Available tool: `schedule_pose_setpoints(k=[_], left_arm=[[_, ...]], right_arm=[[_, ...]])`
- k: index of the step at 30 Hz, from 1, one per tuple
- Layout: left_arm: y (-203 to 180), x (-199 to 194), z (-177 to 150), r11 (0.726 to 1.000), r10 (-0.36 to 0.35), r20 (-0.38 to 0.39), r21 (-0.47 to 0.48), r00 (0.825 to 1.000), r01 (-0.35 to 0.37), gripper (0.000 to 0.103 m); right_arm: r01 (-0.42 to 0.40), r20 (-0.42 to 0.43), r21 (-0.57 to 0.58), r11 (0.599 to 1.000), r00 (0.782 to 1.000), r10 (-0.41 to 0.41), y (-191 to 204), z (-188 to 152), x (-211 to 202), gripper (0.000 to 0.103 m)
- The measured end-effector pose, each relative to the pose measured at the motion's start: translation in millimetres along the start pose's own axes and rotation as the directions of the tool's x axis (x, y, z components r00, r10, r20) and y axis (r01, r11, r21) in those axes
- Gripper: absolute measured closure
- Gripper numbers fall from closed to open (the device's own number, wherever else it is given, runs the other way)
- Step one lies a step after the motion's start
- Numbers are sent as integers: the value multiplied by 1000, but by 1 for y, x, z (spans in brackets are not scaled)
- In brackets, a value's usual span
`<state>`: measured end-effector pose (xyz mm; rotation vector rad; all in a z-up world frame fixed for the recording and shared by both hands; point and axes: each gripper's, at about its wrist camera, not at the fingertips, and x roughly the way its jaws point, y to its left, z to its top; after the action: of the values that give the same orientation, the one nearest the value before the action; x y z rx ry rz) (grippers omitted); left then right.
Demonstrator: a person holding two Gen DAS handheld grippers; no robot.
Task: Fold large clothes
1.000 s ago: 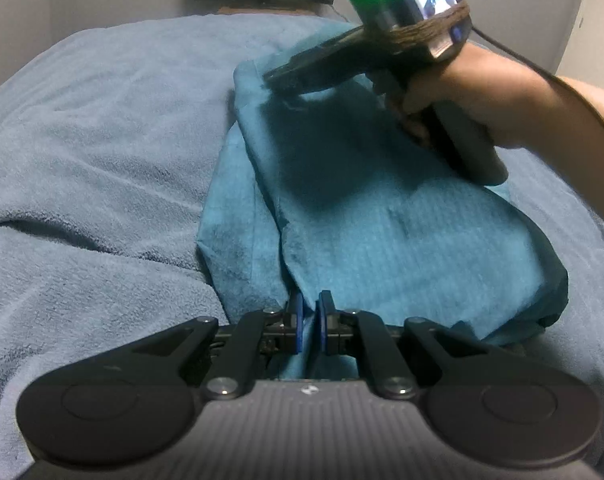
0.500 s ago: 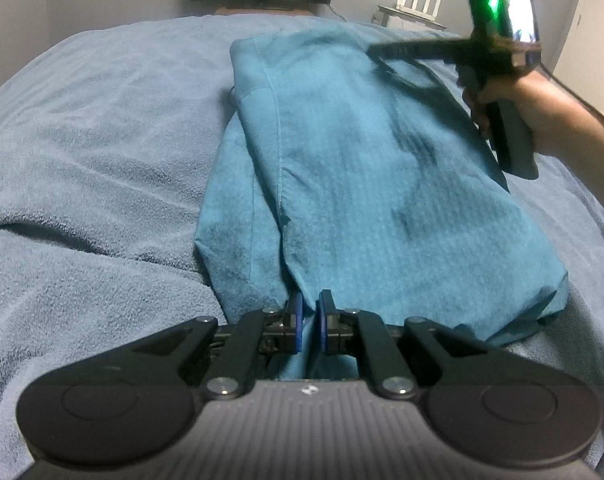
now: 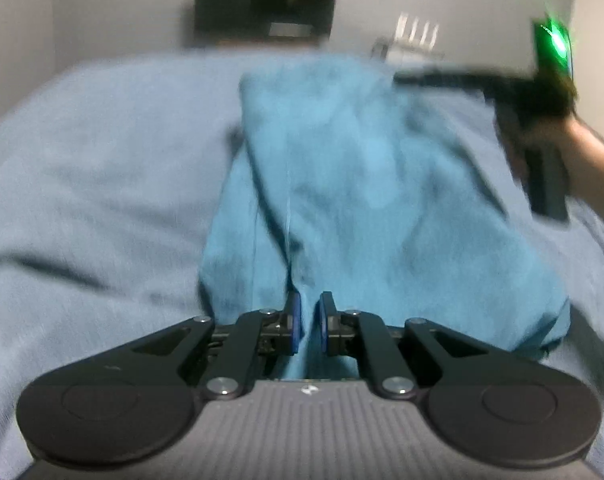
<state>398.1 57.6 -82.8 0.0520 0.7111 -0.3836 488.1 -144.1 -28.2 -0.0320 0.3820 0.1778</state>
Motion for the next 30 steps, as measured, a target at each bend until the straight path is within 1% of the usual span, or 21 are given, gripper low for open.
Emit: schedule_pose_setpoints(k=[2, 4, 5, 6, 7, 8, 9, 10, 11, 12, 15, 19, 20, 21, 22, 23, 24, 26, 27, 29, 30], left_arm=[[-8, -9, 1, 999, 15, 72, 42, 997, -18, 98], [-15, -16, 1, 997, -25, 137, 78, 990, 15, 98], [-18, -17, 0, 995, -46, 153, 92, 987, 32, 97], [-22, -17, 0, 993, -62, 154, 107, 986, 46, 97], [-26, -14, -1, 990, -74, 130, 126, 989, 58, 97], [-31, -9, -2, 988, -69, 96, 147, 993, 55, 97], [-34, -4, -4, 986, -49, 59, 163, 997, 39, 97], [-34, 3, -6, 985, -27, 14, 168, 1000, 24, 97], [-32, 10, -7, 987, -10, -28, 157, 1000, 14, 97], [-28, 13, -7, 990, -13, -46, 137, 999, 19, 97], [-17, 15, -7, 996, -21, -60, 85, 998, 26, 97], [-19, 15, -8, 995, -5, -70, 97, 998, 12, 97], [-21, 15, -7, 995, 1, -69, 99, 998, 5, 97], [-23, 14, -6, 995, 2, -66, 95, 998, 4, 97], [-22, 13, -4, 996, -3, -63, 84, 998, 8, 97], [-21, 13, -3, 998, -9, -59, 68, 998, 13, 97], [-21, 12, -2, 999, -14, -51, 52, 999, 16, 97], [-16, 8, -2, 1000, -18, -32, 16, 999, 18, 93], [-13, 6, -1, 1000, -18, -22, -6, 1000, 18, 87], [-6, 2, 0, 999, -5, -3, -55, 1000, 4, 56], [-2, 2, 0, 996, 25, 1, -82, 1000, -25, 25]], right_arm=[[-135, 2, -62, 989, 991, 136, 19, -13, -32, 63], [-222, -13, -168, 960, 975, 224, 42, -31, -61, 63], [-254, -30, -214, 943, 967, 254, 53, -42, -73, 63], [-284, -59, -247, 926, 959, 278, 63, -52, -84, 63], [-297, -107, -284, 912, 955, 277, 72, -63, -90, 63], [-280, -142, -326, 903, 959, 247, 79, -77, -94, 63], [-265, -145, -355, 897, 963, 227, 84, -89, -102, 63], [-253, -148, -351, 901, 966, 214, 83, -98, -109, 63], [-250, -159, -307, 918, 965, 210, 77, -105, -116, 64], [-247, -156, -285, 926, 965, 209, 73, -109, -123, 64], [-212, -172, -273, 938, 970, 169, 60, -120, -138, 64], [-175, -208, -197, 965, 969, 133, 33, -124, -156, 62], [-181, -221, -150, 972, 964, 145, 27, -121, -157, 61], [-188, -227, -105, 977, 961, 161, 21, -118, -166, 58], [-187, -228, -70, 980, 959, 167, 17, -113, -167, 48], [-174, -220, -42, 984, 962, 160, 11, -108, -163, 39], [-159, -205, -13, 987, 967, 153, 4, -102, -158, 35], [-144, -186, 76, 987, 970, 156, -12, -89, -140, 22], [-141, -190, 136, 981, 968, 165, -24, -85, -125, 20], [-120, -200, 234, 965, 965, 168, -42, -75, -96, 15], [-114, -207, 288, 951, 962, 178, -51, -72, -82, 12]])
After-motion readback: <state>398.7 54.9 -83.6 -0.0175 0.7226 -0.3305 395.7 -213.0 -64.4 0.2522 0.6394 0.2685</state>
